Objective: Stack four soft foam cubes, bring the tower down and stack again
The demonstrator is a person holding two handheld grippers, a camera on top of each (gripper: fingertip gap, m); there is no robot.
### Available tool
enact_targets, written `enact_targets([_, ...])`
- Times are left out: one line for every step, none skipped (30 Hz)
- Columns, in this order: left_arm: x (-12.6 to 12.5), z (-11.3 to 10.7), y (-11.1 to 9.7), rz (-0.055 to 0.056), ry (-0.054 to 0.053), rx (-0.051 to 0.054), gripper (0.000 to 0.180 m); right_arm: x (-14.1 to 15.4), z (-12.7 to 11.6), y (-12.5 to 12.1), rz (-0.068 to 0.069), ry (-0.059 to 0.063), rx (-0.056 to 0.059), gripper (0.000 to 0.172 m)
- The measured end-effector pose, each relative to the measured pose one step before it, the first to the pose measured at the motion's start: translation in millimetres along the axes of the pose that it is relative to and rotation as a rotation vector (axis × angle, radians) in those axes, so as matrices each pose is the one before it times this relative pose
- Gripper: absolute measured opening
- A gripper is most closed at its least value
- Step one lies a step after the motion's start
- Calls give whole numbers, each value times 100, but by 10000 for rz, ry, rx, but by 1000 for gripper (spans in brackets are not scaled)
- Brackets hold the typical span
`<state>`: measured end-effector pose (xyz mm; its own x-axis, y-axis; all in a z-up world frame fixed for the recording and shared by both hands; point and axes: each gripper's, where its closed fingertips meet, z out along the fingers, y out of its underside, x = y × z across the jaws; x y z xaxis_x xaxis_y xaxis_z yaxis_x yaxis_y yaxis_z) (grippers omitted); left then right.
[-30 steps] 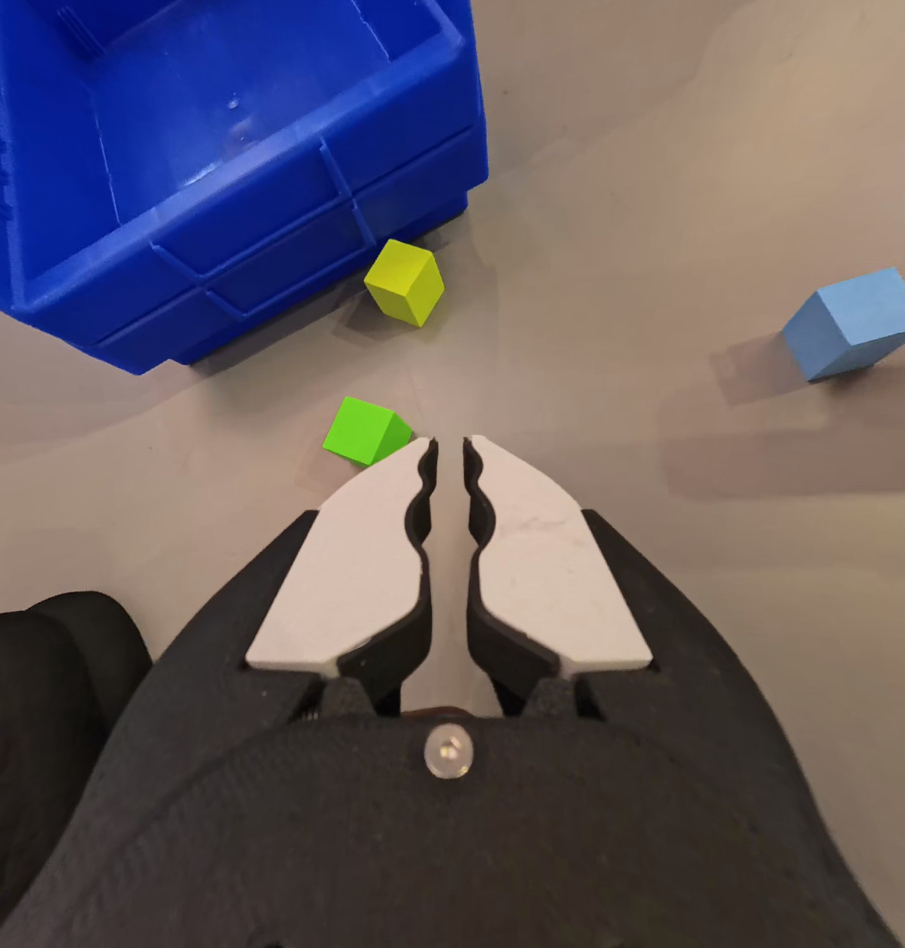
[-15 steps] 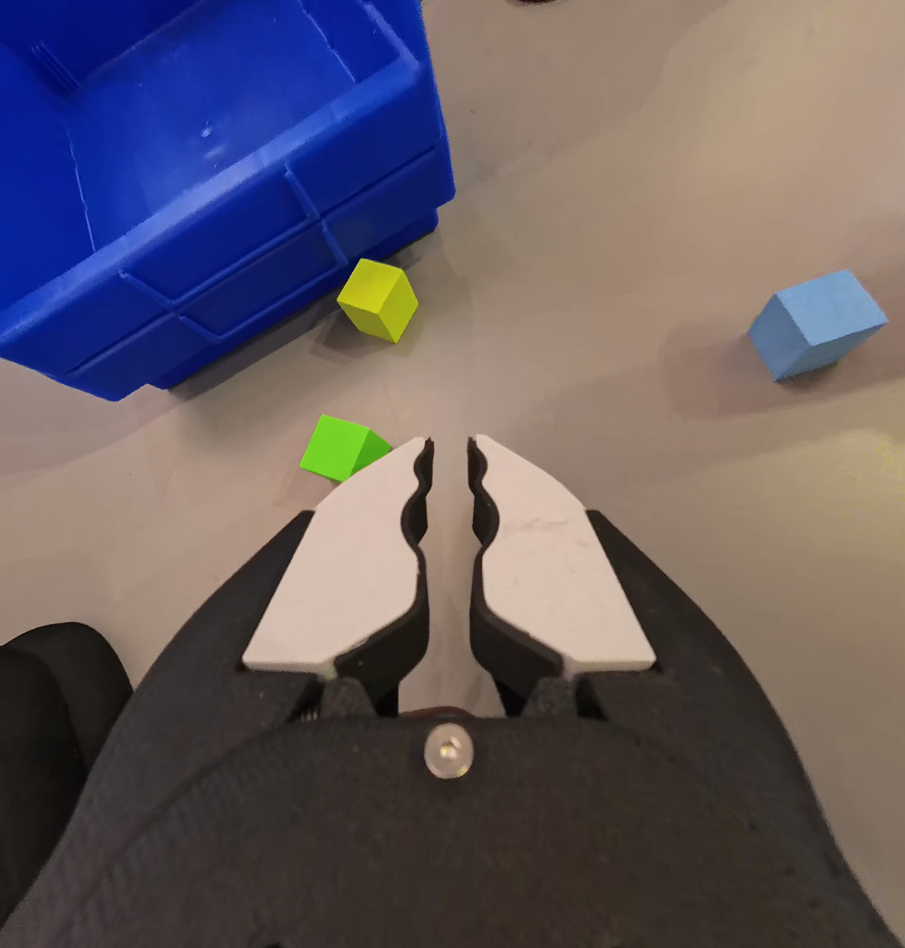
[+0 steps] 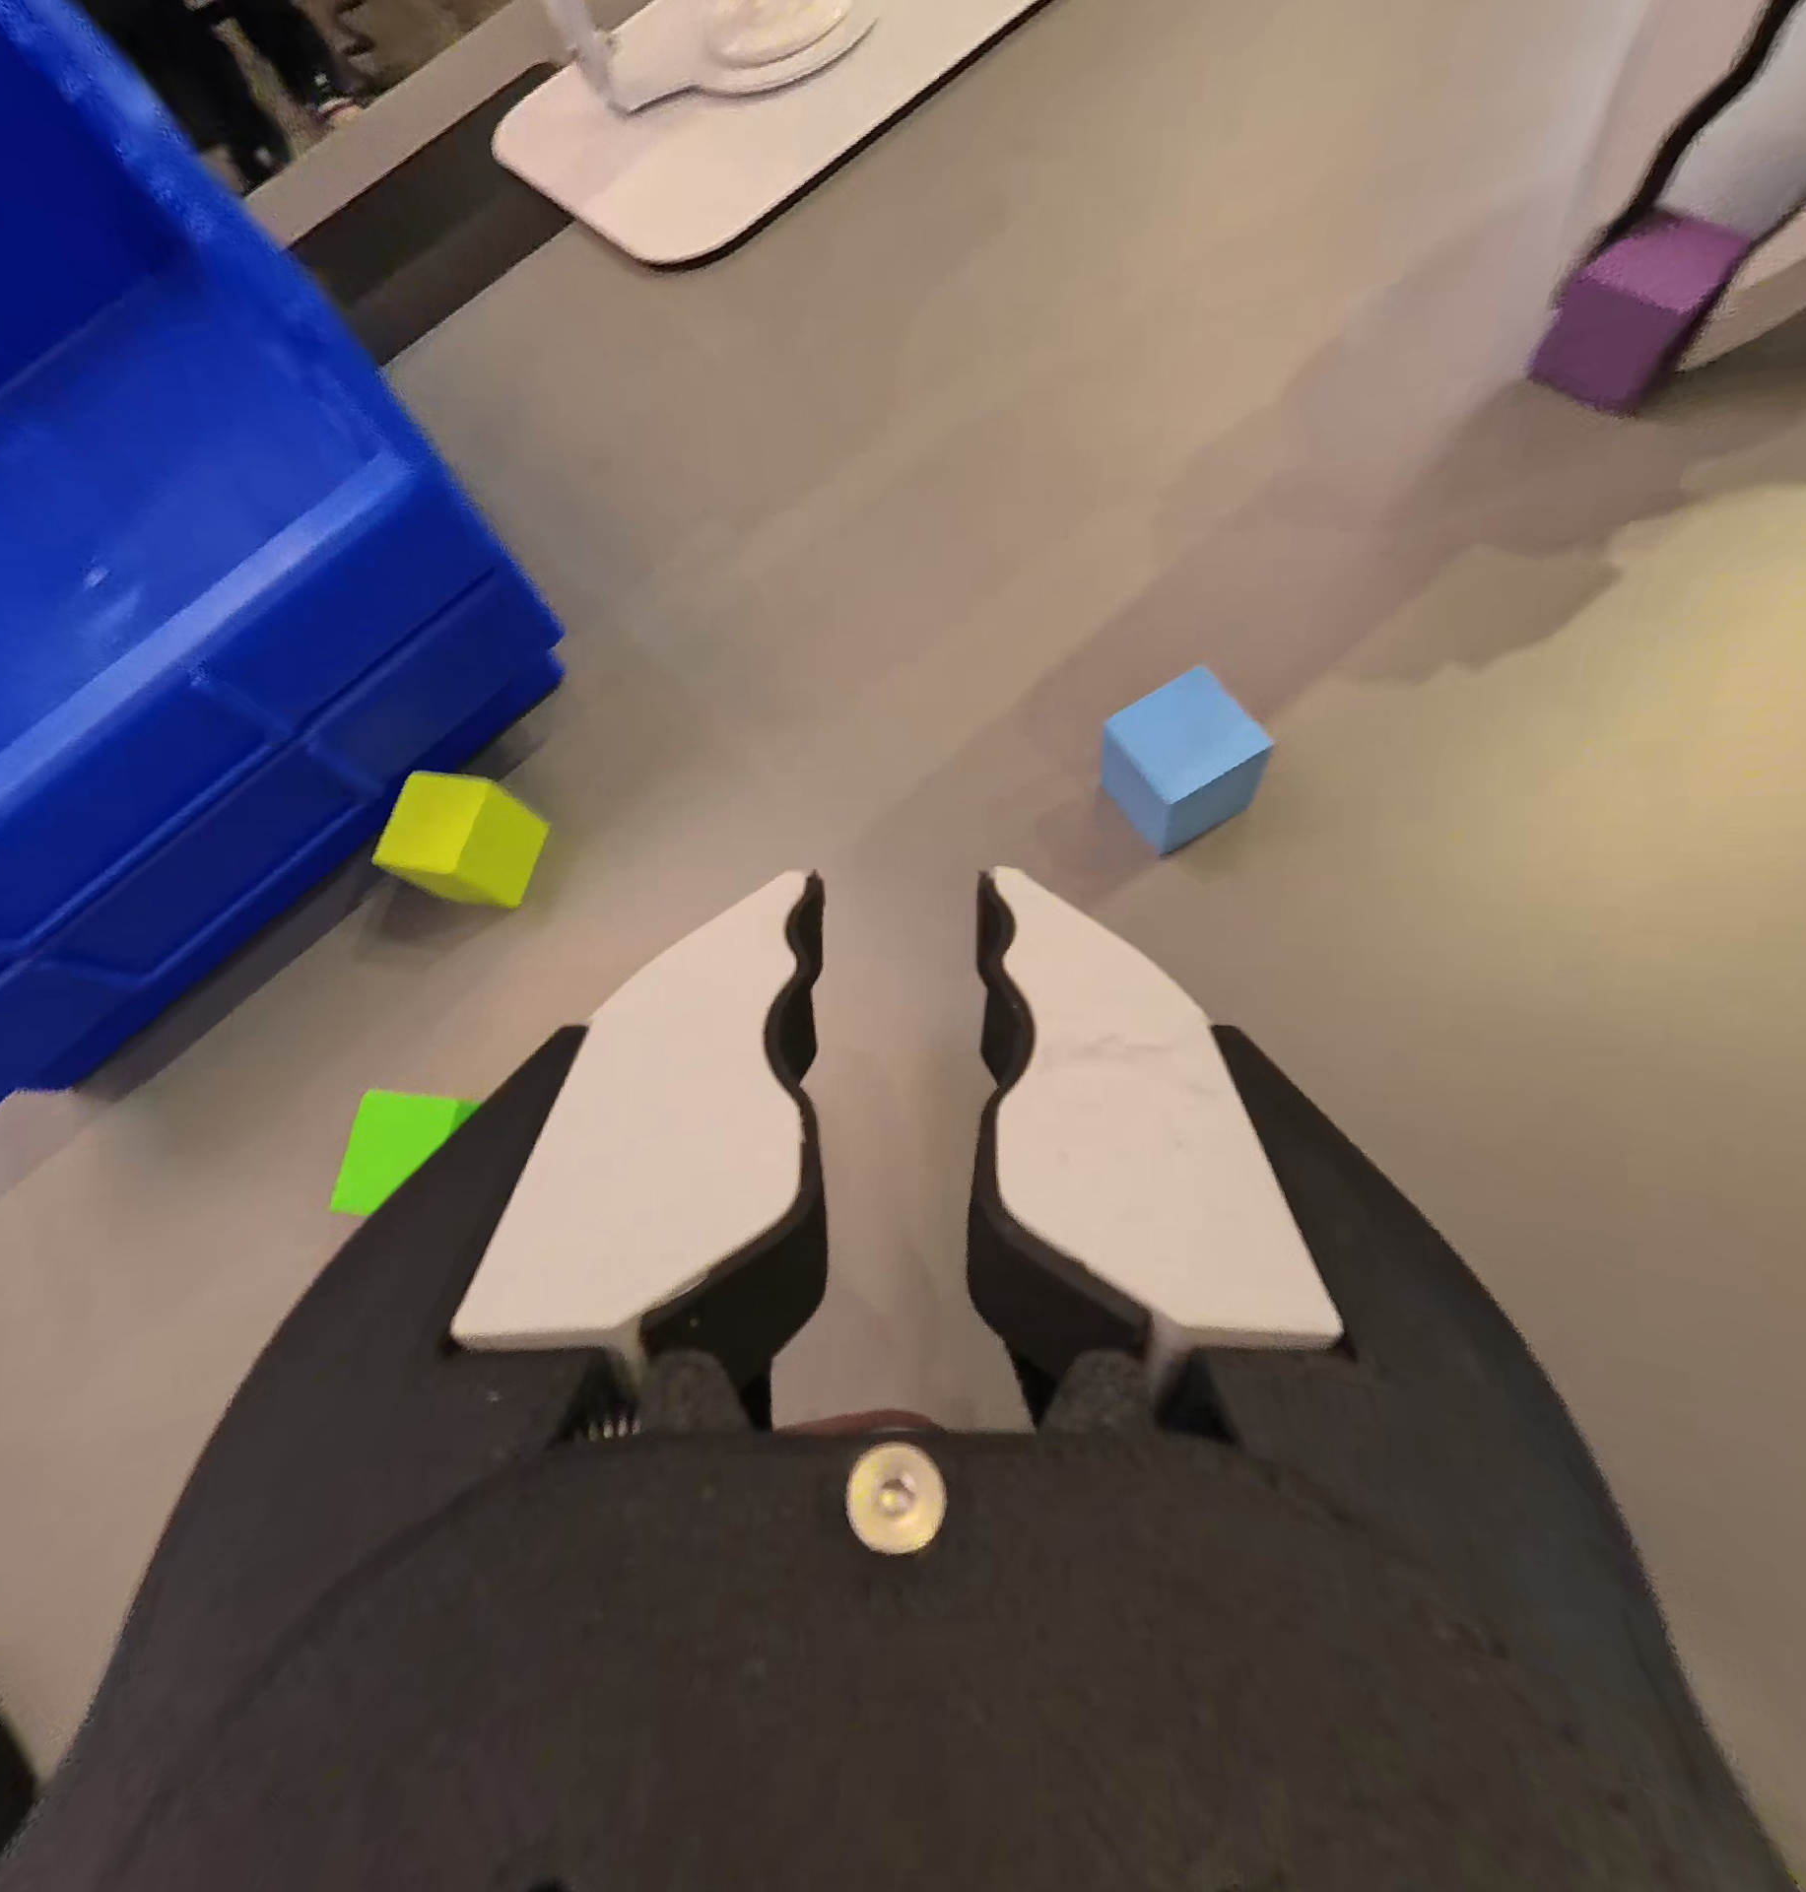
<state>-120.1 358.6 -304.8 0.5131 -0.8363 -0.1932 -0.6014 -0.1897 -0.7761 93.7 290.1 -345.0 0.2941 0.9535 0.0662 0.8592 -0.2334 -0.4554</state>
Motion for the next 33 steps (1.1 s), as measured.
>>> enact_targets([583,186,-285,139,224,23,30,14,74,29,49,-81,-14,28])
enact_targets([573,243,-196,145,228,-48,32,29,58,2,84,-95,28,31])
enact_targets([587,308,-172,153,259,-62,36,57,37,-10,42,-56,47,35])
enact_targets([548,322,-169,154,259,-56,39,21,-18,0,9,-39,49,38])
enact_targets([566,326,-230,176,278,-1,41,-80,-62,-29,-1,-65,68,40])
enact_targets([617,376,-181,246,339,-26,44,-24,-110,-25,8,-21,85,42])
enact_targets([433,468,-99,294,239,-108,52,16,-164,-11,48,2,92,44])
enact_targets([286,530,-74,360,149,-137,59,52,-202,11,82,20,122,44])
enact_targets([438,516,-124,444,232,-97,61,32,-230,29,65,23,151,44])
enact_targets([523,480,-150,465,319,-79,62,25,-252,29,32,44,169,44])
enact_targets([342,451,-109,399,268,-98,64,43,-256,58,41,63,185,43])
enact_targets([241,428,3,322,266,-146,65,-51,-230,78,73,-17,181,43])
enact_targets([51,370,-20,250,188,-92,65,-46,-196,124,74,-13,167,42])
enact_targets([80,261,-113,179,236,16,63,-17,-162,177,47,25,131,41])
enact_targets([226,183,-113,107,348,60,61,-65,-110,267,38,-7,76,41])
enact_targets([184,163,53,46,340,-39,59,-21,-88,314,49,2,35,40])
enact_targets([19,146,136,54,225,-82,56,29,-66,298,62,3,39,40])
enact_targets([29,84,120,51,222,-45,54,31,-81,225,37,11,58,39])
enact_targets([44,24,61,6,209,-10,54,39,-84,130,0,29,91,38])
enact_targets([-10,-33,-27,-27,170,62,53,-47,-72,72,21,-33,104,38])
enact_targets([-3,-52,6,-34,167,58,52,15,-65,64,35,-18,90,38])
enact_targets([-60,-78,43,-34,130,36,51,100,-48,80,24,32,71,38])
enact_targets([-106,-75,50,-65,116,17,49,66,-12,142,21,10,40,37])
enact_targets([-67,-31,4,-65,143,20,46,3,42,143,20,-40,26,37])
enact_targets([-41,-19,-20,-45,165,-10,44,18,71,180,19,-31,4,37])
enact_targets([-80,-63,21,0,108,-118,42,133,88,235,3,36,-28,36])
enact_targets([26,-77,-26,26,128,-147,40,62,67,233,12,-6,-35,36])
enact_targets([17,-18,22,91,64,-212,38,73,36,125,37,-8,8,36])
enact_targets([-57,29,172,203,-37,-336,36,73,-12,33,27,7,65,36])
enact_targets([-2,39,36,223,-50,-257,34,41,-9,14,7,-6,63,36])
enact_targets([3,48,42,191,-36,-269,32,40,-15,54,-12,6,25,35])
enact_targets([22,-7,-28,164,-15,-201,30,93,-14,78,-20,30,1,35])
enact_targets([15,17,-45,76,13,-161,30,131,-5,101,-17,44,-5,34])
